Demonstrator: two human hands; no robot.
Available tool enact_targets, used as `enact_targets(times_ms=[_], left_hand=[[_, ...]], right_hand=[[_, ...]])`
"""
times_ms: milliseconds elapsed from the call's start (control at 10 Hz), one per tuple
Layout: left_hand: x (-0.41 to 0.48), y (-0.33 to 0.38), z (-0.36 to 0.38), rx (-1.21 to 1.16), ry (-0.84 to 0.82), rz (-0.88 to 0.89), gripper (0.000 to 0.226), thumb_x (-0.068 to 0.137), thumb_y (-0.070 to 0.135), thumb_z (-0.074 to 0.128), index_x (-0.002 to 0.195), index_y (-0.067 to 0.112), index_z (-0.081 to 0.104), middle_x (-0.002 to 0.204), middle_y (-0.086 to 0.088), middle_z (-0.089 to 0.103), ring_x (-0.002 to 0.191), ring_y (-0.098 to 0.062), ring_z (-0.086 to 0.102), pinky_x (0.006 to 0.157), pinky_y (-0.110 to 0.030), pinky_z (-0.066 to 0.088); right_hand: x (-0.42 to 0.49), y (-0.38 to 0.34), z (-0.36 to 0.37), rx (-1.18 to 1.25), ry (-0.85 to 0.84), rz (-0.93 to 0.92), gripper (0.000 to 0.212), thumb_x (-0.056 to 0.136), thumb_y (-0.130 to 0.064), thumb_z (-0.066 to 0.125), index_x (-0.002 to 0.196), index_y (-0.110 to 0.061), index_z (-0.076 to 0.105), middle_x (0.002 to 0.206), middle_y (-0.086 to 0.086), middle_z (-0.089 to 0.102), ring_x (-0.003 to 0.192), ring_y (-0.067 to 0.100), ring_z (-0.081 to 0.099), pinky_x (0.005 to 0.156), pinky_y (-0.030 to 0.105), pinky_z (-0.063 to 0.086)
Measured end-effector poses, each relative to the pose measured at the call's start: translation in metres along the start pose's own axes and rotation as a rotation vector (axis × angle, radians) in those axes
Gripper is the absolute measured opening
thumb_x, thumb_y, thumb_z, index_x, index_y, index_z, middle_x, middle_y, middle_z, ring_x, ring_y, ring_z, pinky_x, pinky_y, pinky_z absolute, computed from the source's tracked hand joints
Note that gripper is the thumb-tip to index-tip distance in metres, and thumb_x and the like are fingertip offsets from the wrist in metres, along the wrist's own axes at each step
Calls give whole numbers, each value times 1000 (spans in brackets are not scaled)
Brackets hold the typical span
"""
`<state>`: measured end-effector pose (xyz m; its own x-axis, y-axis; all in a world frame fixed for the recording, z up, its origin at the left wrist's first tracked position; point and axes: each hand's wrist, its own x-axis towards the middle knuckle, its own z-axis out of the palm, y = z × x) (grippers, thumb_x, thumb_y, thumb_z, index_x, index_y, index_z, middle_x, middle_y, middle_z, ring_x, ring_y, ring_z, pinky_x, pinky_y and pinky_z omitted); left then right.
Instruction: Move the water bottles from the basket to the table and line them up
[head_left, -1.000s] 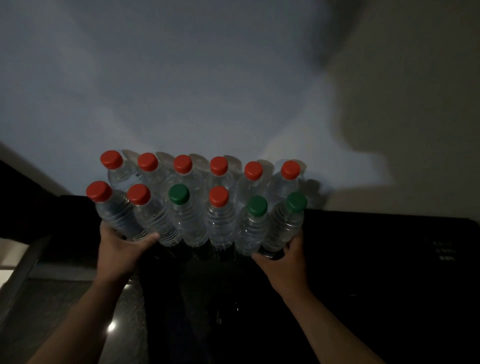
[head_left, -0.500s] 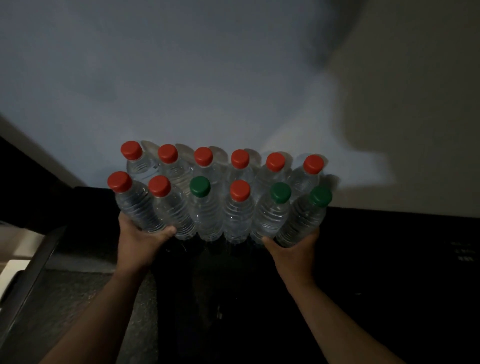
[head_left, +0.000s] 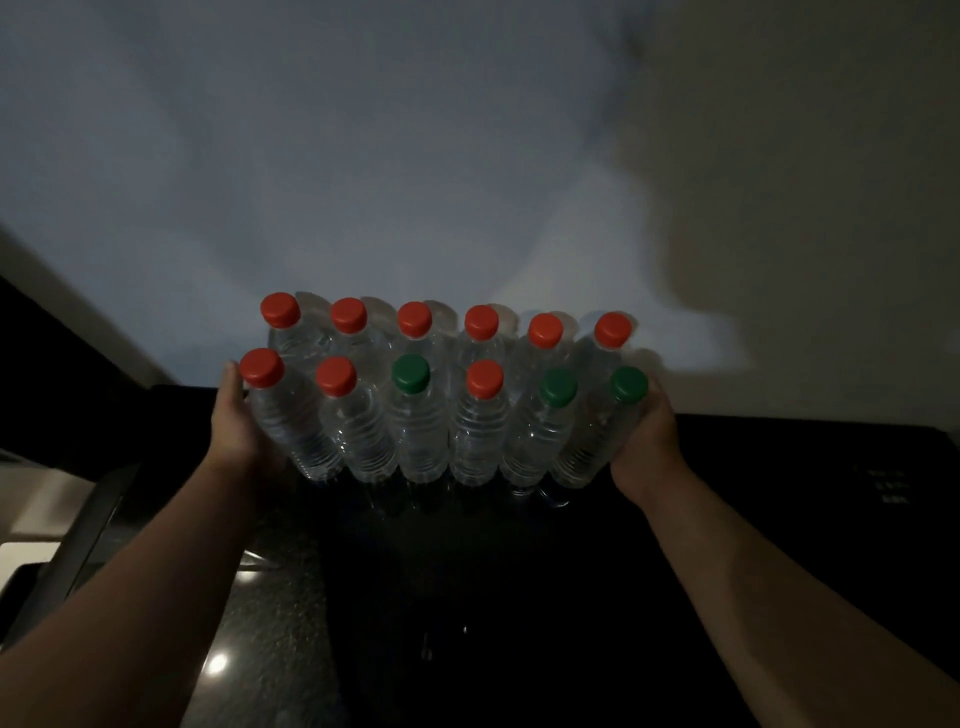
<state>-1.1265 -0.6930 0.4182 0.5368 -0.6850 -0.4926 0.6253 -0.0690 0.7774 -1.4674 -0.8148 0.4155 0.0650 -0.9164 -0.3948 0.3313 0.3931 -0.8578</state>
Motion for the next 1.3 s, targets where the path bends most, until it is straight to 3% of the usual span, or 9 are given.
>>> enact_targets(times_ms=[100,200,300,400,800,900,1000,1100,1300], left_hand=[[22,-6,-20,114,146,97,57,81,63,45,116,22,62,115,-1,64,112,-23,60,98,-47,47],[-14,-22,-23,223,424,304,52,80,42,51,124,15,58,107,-4,63,107,-24,56,96,-43,43],[-66,-67,-7,486,321,362,86,83,28,70,151,21,18,156,-5,31,140,-18,33,114,-35,28],[-66,-101,6,633,203,421,121,63,31,88,152,25,7,159,-3,22,144,-15,26,120,-38,22],[-51,-105,19,731,310,373,140,55,36,91,151,10,-8,162,-11,0,149,-20,6,121,-34,12],[-58,-93,10,788,251,365,131,51,55,85,149,19,5,158,-12,19,144,-25,27,117,-46,29],[-75,-74,-3,1018,132,290,88,61,63,70,134,26,37,129,-4,54,115,-25,59,97,-49,50],[-100,-48,-7,1331,-187,181,40,80,45,66,115,27,61,99,1,69,93,-18,68,88,-39,54],[-144,2,0,1585,-454,313,36,89,34,61,123,24,60,117,2,67,105,-13,63,97,-38,51]], right_hand=[[-3,2,-4,-42,202,-32,26,86,-39,46,75,-21,62,79,3,65,84,22,58,71,31,47],[-22,29,-18,-26,424,-153,27,76,-28,52,97,-16,63,102,7,65,99,22,58,87,37,48],[-54,72,-14,-407,339,-248,67,78,-22,66,139,-21,40,137,5,54,125,19,53,104,40,45],[-56,95,1,-593,247,-372,101,57,-31,86,141,-31,31,138,-5,51,125,11,53,104,35,44],[-45,96,17,-671,454,-354,121,39,-37,94,138,-21,28,137,5,47,122,22,51,103,41,46],[-52,90,14,-690,380,-282,113,46,-33,93,138,-22,28,135,2,48,116,18,53,98,37,48],[-60,73,6,-809,292,-143,92,53,-46,79,130,-16,40,124,7,59,104,23,63,86,40,57],[-96,40,2,-1030,85,-93,32,72,-39,67,97,-19,63,93,1,69,82,20,67,68,28,52],[-266,-138,36,-668,-239,-512,18,80,-9,70,95,-20,71,95,-7,74,84,-1,67,82,11,49]])
